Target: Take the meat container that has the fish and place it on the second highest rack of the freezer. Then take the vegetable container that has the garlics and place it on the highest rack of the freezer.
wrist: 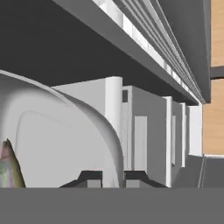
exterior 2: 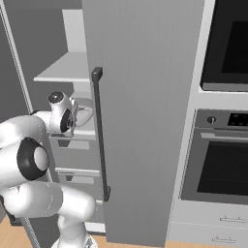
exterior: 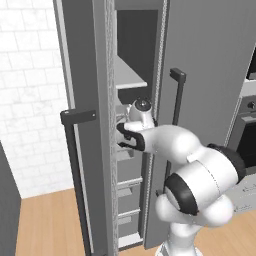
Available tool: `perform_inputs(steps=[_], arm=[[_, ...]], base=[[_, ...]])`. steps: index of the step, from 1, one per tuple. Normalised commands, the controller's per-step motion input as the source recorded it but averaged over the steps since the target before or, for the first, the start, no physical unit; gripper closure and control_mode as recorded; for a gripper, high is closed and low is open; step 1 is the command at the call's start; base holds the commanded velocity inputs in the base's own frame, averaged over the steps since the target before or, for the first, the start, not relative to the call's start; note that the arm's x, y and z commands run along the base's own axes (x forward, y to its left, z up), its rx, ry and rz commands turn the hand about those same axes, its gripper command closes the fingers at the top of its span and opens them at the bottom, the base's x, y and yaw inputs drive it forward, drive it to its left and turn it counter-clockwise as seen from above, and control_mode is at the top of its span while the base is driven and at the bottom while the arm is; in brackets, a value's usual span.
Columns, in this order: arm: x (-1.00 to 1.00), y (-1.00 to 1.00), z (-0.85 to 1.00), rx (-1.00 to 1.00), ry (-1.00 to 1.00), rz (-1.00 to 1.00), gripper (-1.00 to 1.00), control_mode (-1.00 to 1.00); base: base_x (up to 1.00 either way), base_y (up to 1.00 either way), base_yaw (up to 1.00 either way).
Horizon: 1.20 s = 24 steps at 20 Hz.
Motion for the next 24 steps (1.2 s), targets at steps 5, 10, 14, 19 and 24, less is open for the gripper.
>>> perform_inputs(steps=[5,10,14,19,24], arm=[[0.64,0.06,-0.14,0.00,0.00,-0.03,-1.00,-1.00],[0.16,0.10,0.07,0.00,0.02,-0.09,-1.00,-1.00],[-0.90,0.02,0.88,0.11,0.00,-0.12,-1.00,-1.00],[-1.00,-0.07,1.00,0.18,0.01,-0.11,-1.00,-1.00],[-1.00,-0.49,0.46,0.03,0.02,-0.03,-1.00,-1.00]], base=[[0.00,0.00,0.00],[0.00,0.00,0.00],[0.00,0.00,0.00],[0.00,0.00,0.00],[0.00,0.00,0.00]])
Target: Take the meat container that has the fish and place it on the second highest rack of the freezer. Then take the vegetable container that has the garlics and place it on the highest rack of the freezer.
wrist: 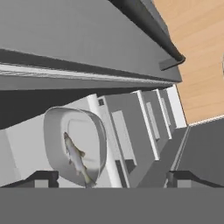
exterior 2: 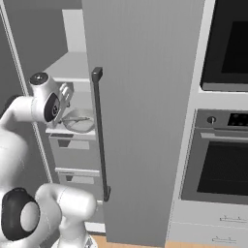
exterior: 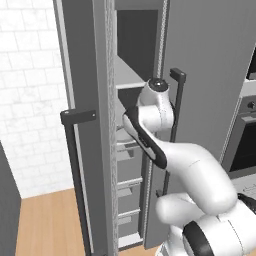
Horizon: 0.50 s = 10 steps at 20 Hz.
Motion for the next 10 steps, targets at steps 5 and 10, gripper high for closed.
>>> perform_inputs(steps=[5,10], arm=[[-1.00,-0.39,0.00,0.00,0.00,-0.02,-1.00,-1.00],[-0.80,-0.02,-0.19,-0.03,0.00,-0.09,-1.00,1.00]], base=[[0.00,0.00,0.00],[-0.20,-0.04,-0.03]])
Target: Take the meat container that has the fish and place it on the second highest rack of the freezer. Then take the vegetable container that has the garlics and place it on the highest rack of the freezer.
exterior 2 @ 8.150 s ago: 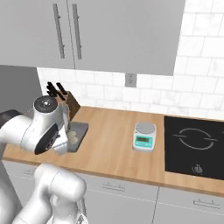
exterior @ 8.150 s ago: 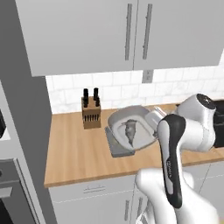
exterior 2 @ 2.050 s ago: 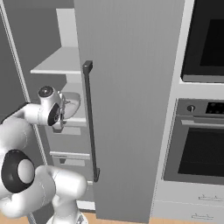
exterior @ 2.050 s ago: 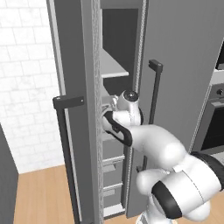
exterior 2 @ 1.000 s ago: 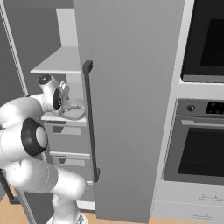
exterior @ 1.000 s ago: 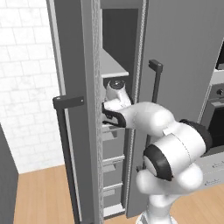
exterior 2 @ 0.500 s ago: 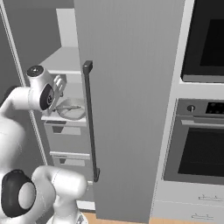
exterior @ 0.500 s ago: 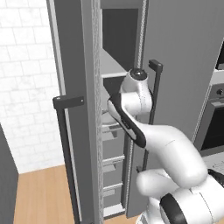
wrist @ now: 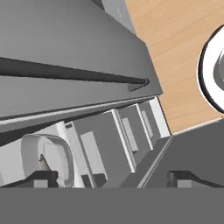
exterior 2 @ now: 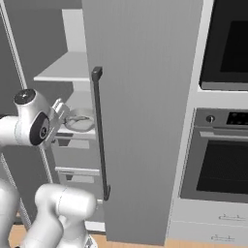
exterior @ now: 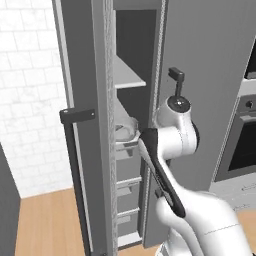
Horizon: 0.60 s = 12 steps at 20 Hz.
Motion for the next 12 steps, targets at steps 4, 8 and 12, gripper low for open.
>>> perform_inputs(steps=[4,8,12], arm=[[0.00,0.00,0.00,0.00,0.00,0.00,-1.00,1.00],[0.00,0.00,0.00,0.00,0.00,0.00,-1.00,1.00],[0.00,0.00,0.00,0.00,0.00,0.00,-1.00,1.00]], base=[[-1.00,-0.68,-0.17],[-0.74,-1.00,-0.33],[0.06,-1.00,-0.22]])
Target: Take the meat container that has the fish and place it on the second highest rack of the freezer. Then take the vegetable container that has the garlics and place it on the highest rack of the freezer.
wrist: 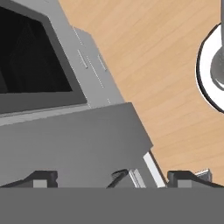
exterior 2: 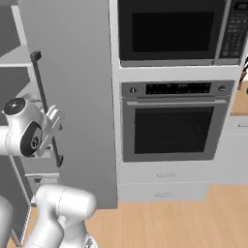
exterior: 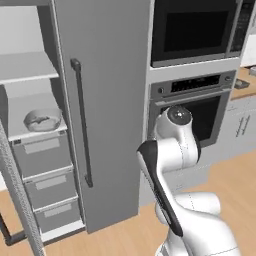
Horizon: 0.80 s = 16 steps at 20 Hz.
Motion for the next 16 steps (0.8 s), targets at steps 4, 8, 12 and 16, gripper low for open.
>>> perform_inputs(steps=[4,8,12,16], arm=[[0.00,0.00,0.00,0.00,0.00,0.00,-1.00,1.00],[0.00,0.00,0.00,0.00,0.00,0.00,-1.00,1.00],[0.00,0.00,0.00,0.00,0.00,0.00,-1.00,1.00],[0.00,0.00,0.00,0.00,0.00,0.00,-1.00,1.00]], base=[[0.64,-1.00,0.02],[0.27,-1.00,0.00],[0.03,-1.00,-0.45],[0.32,-1.00,-0.51]])
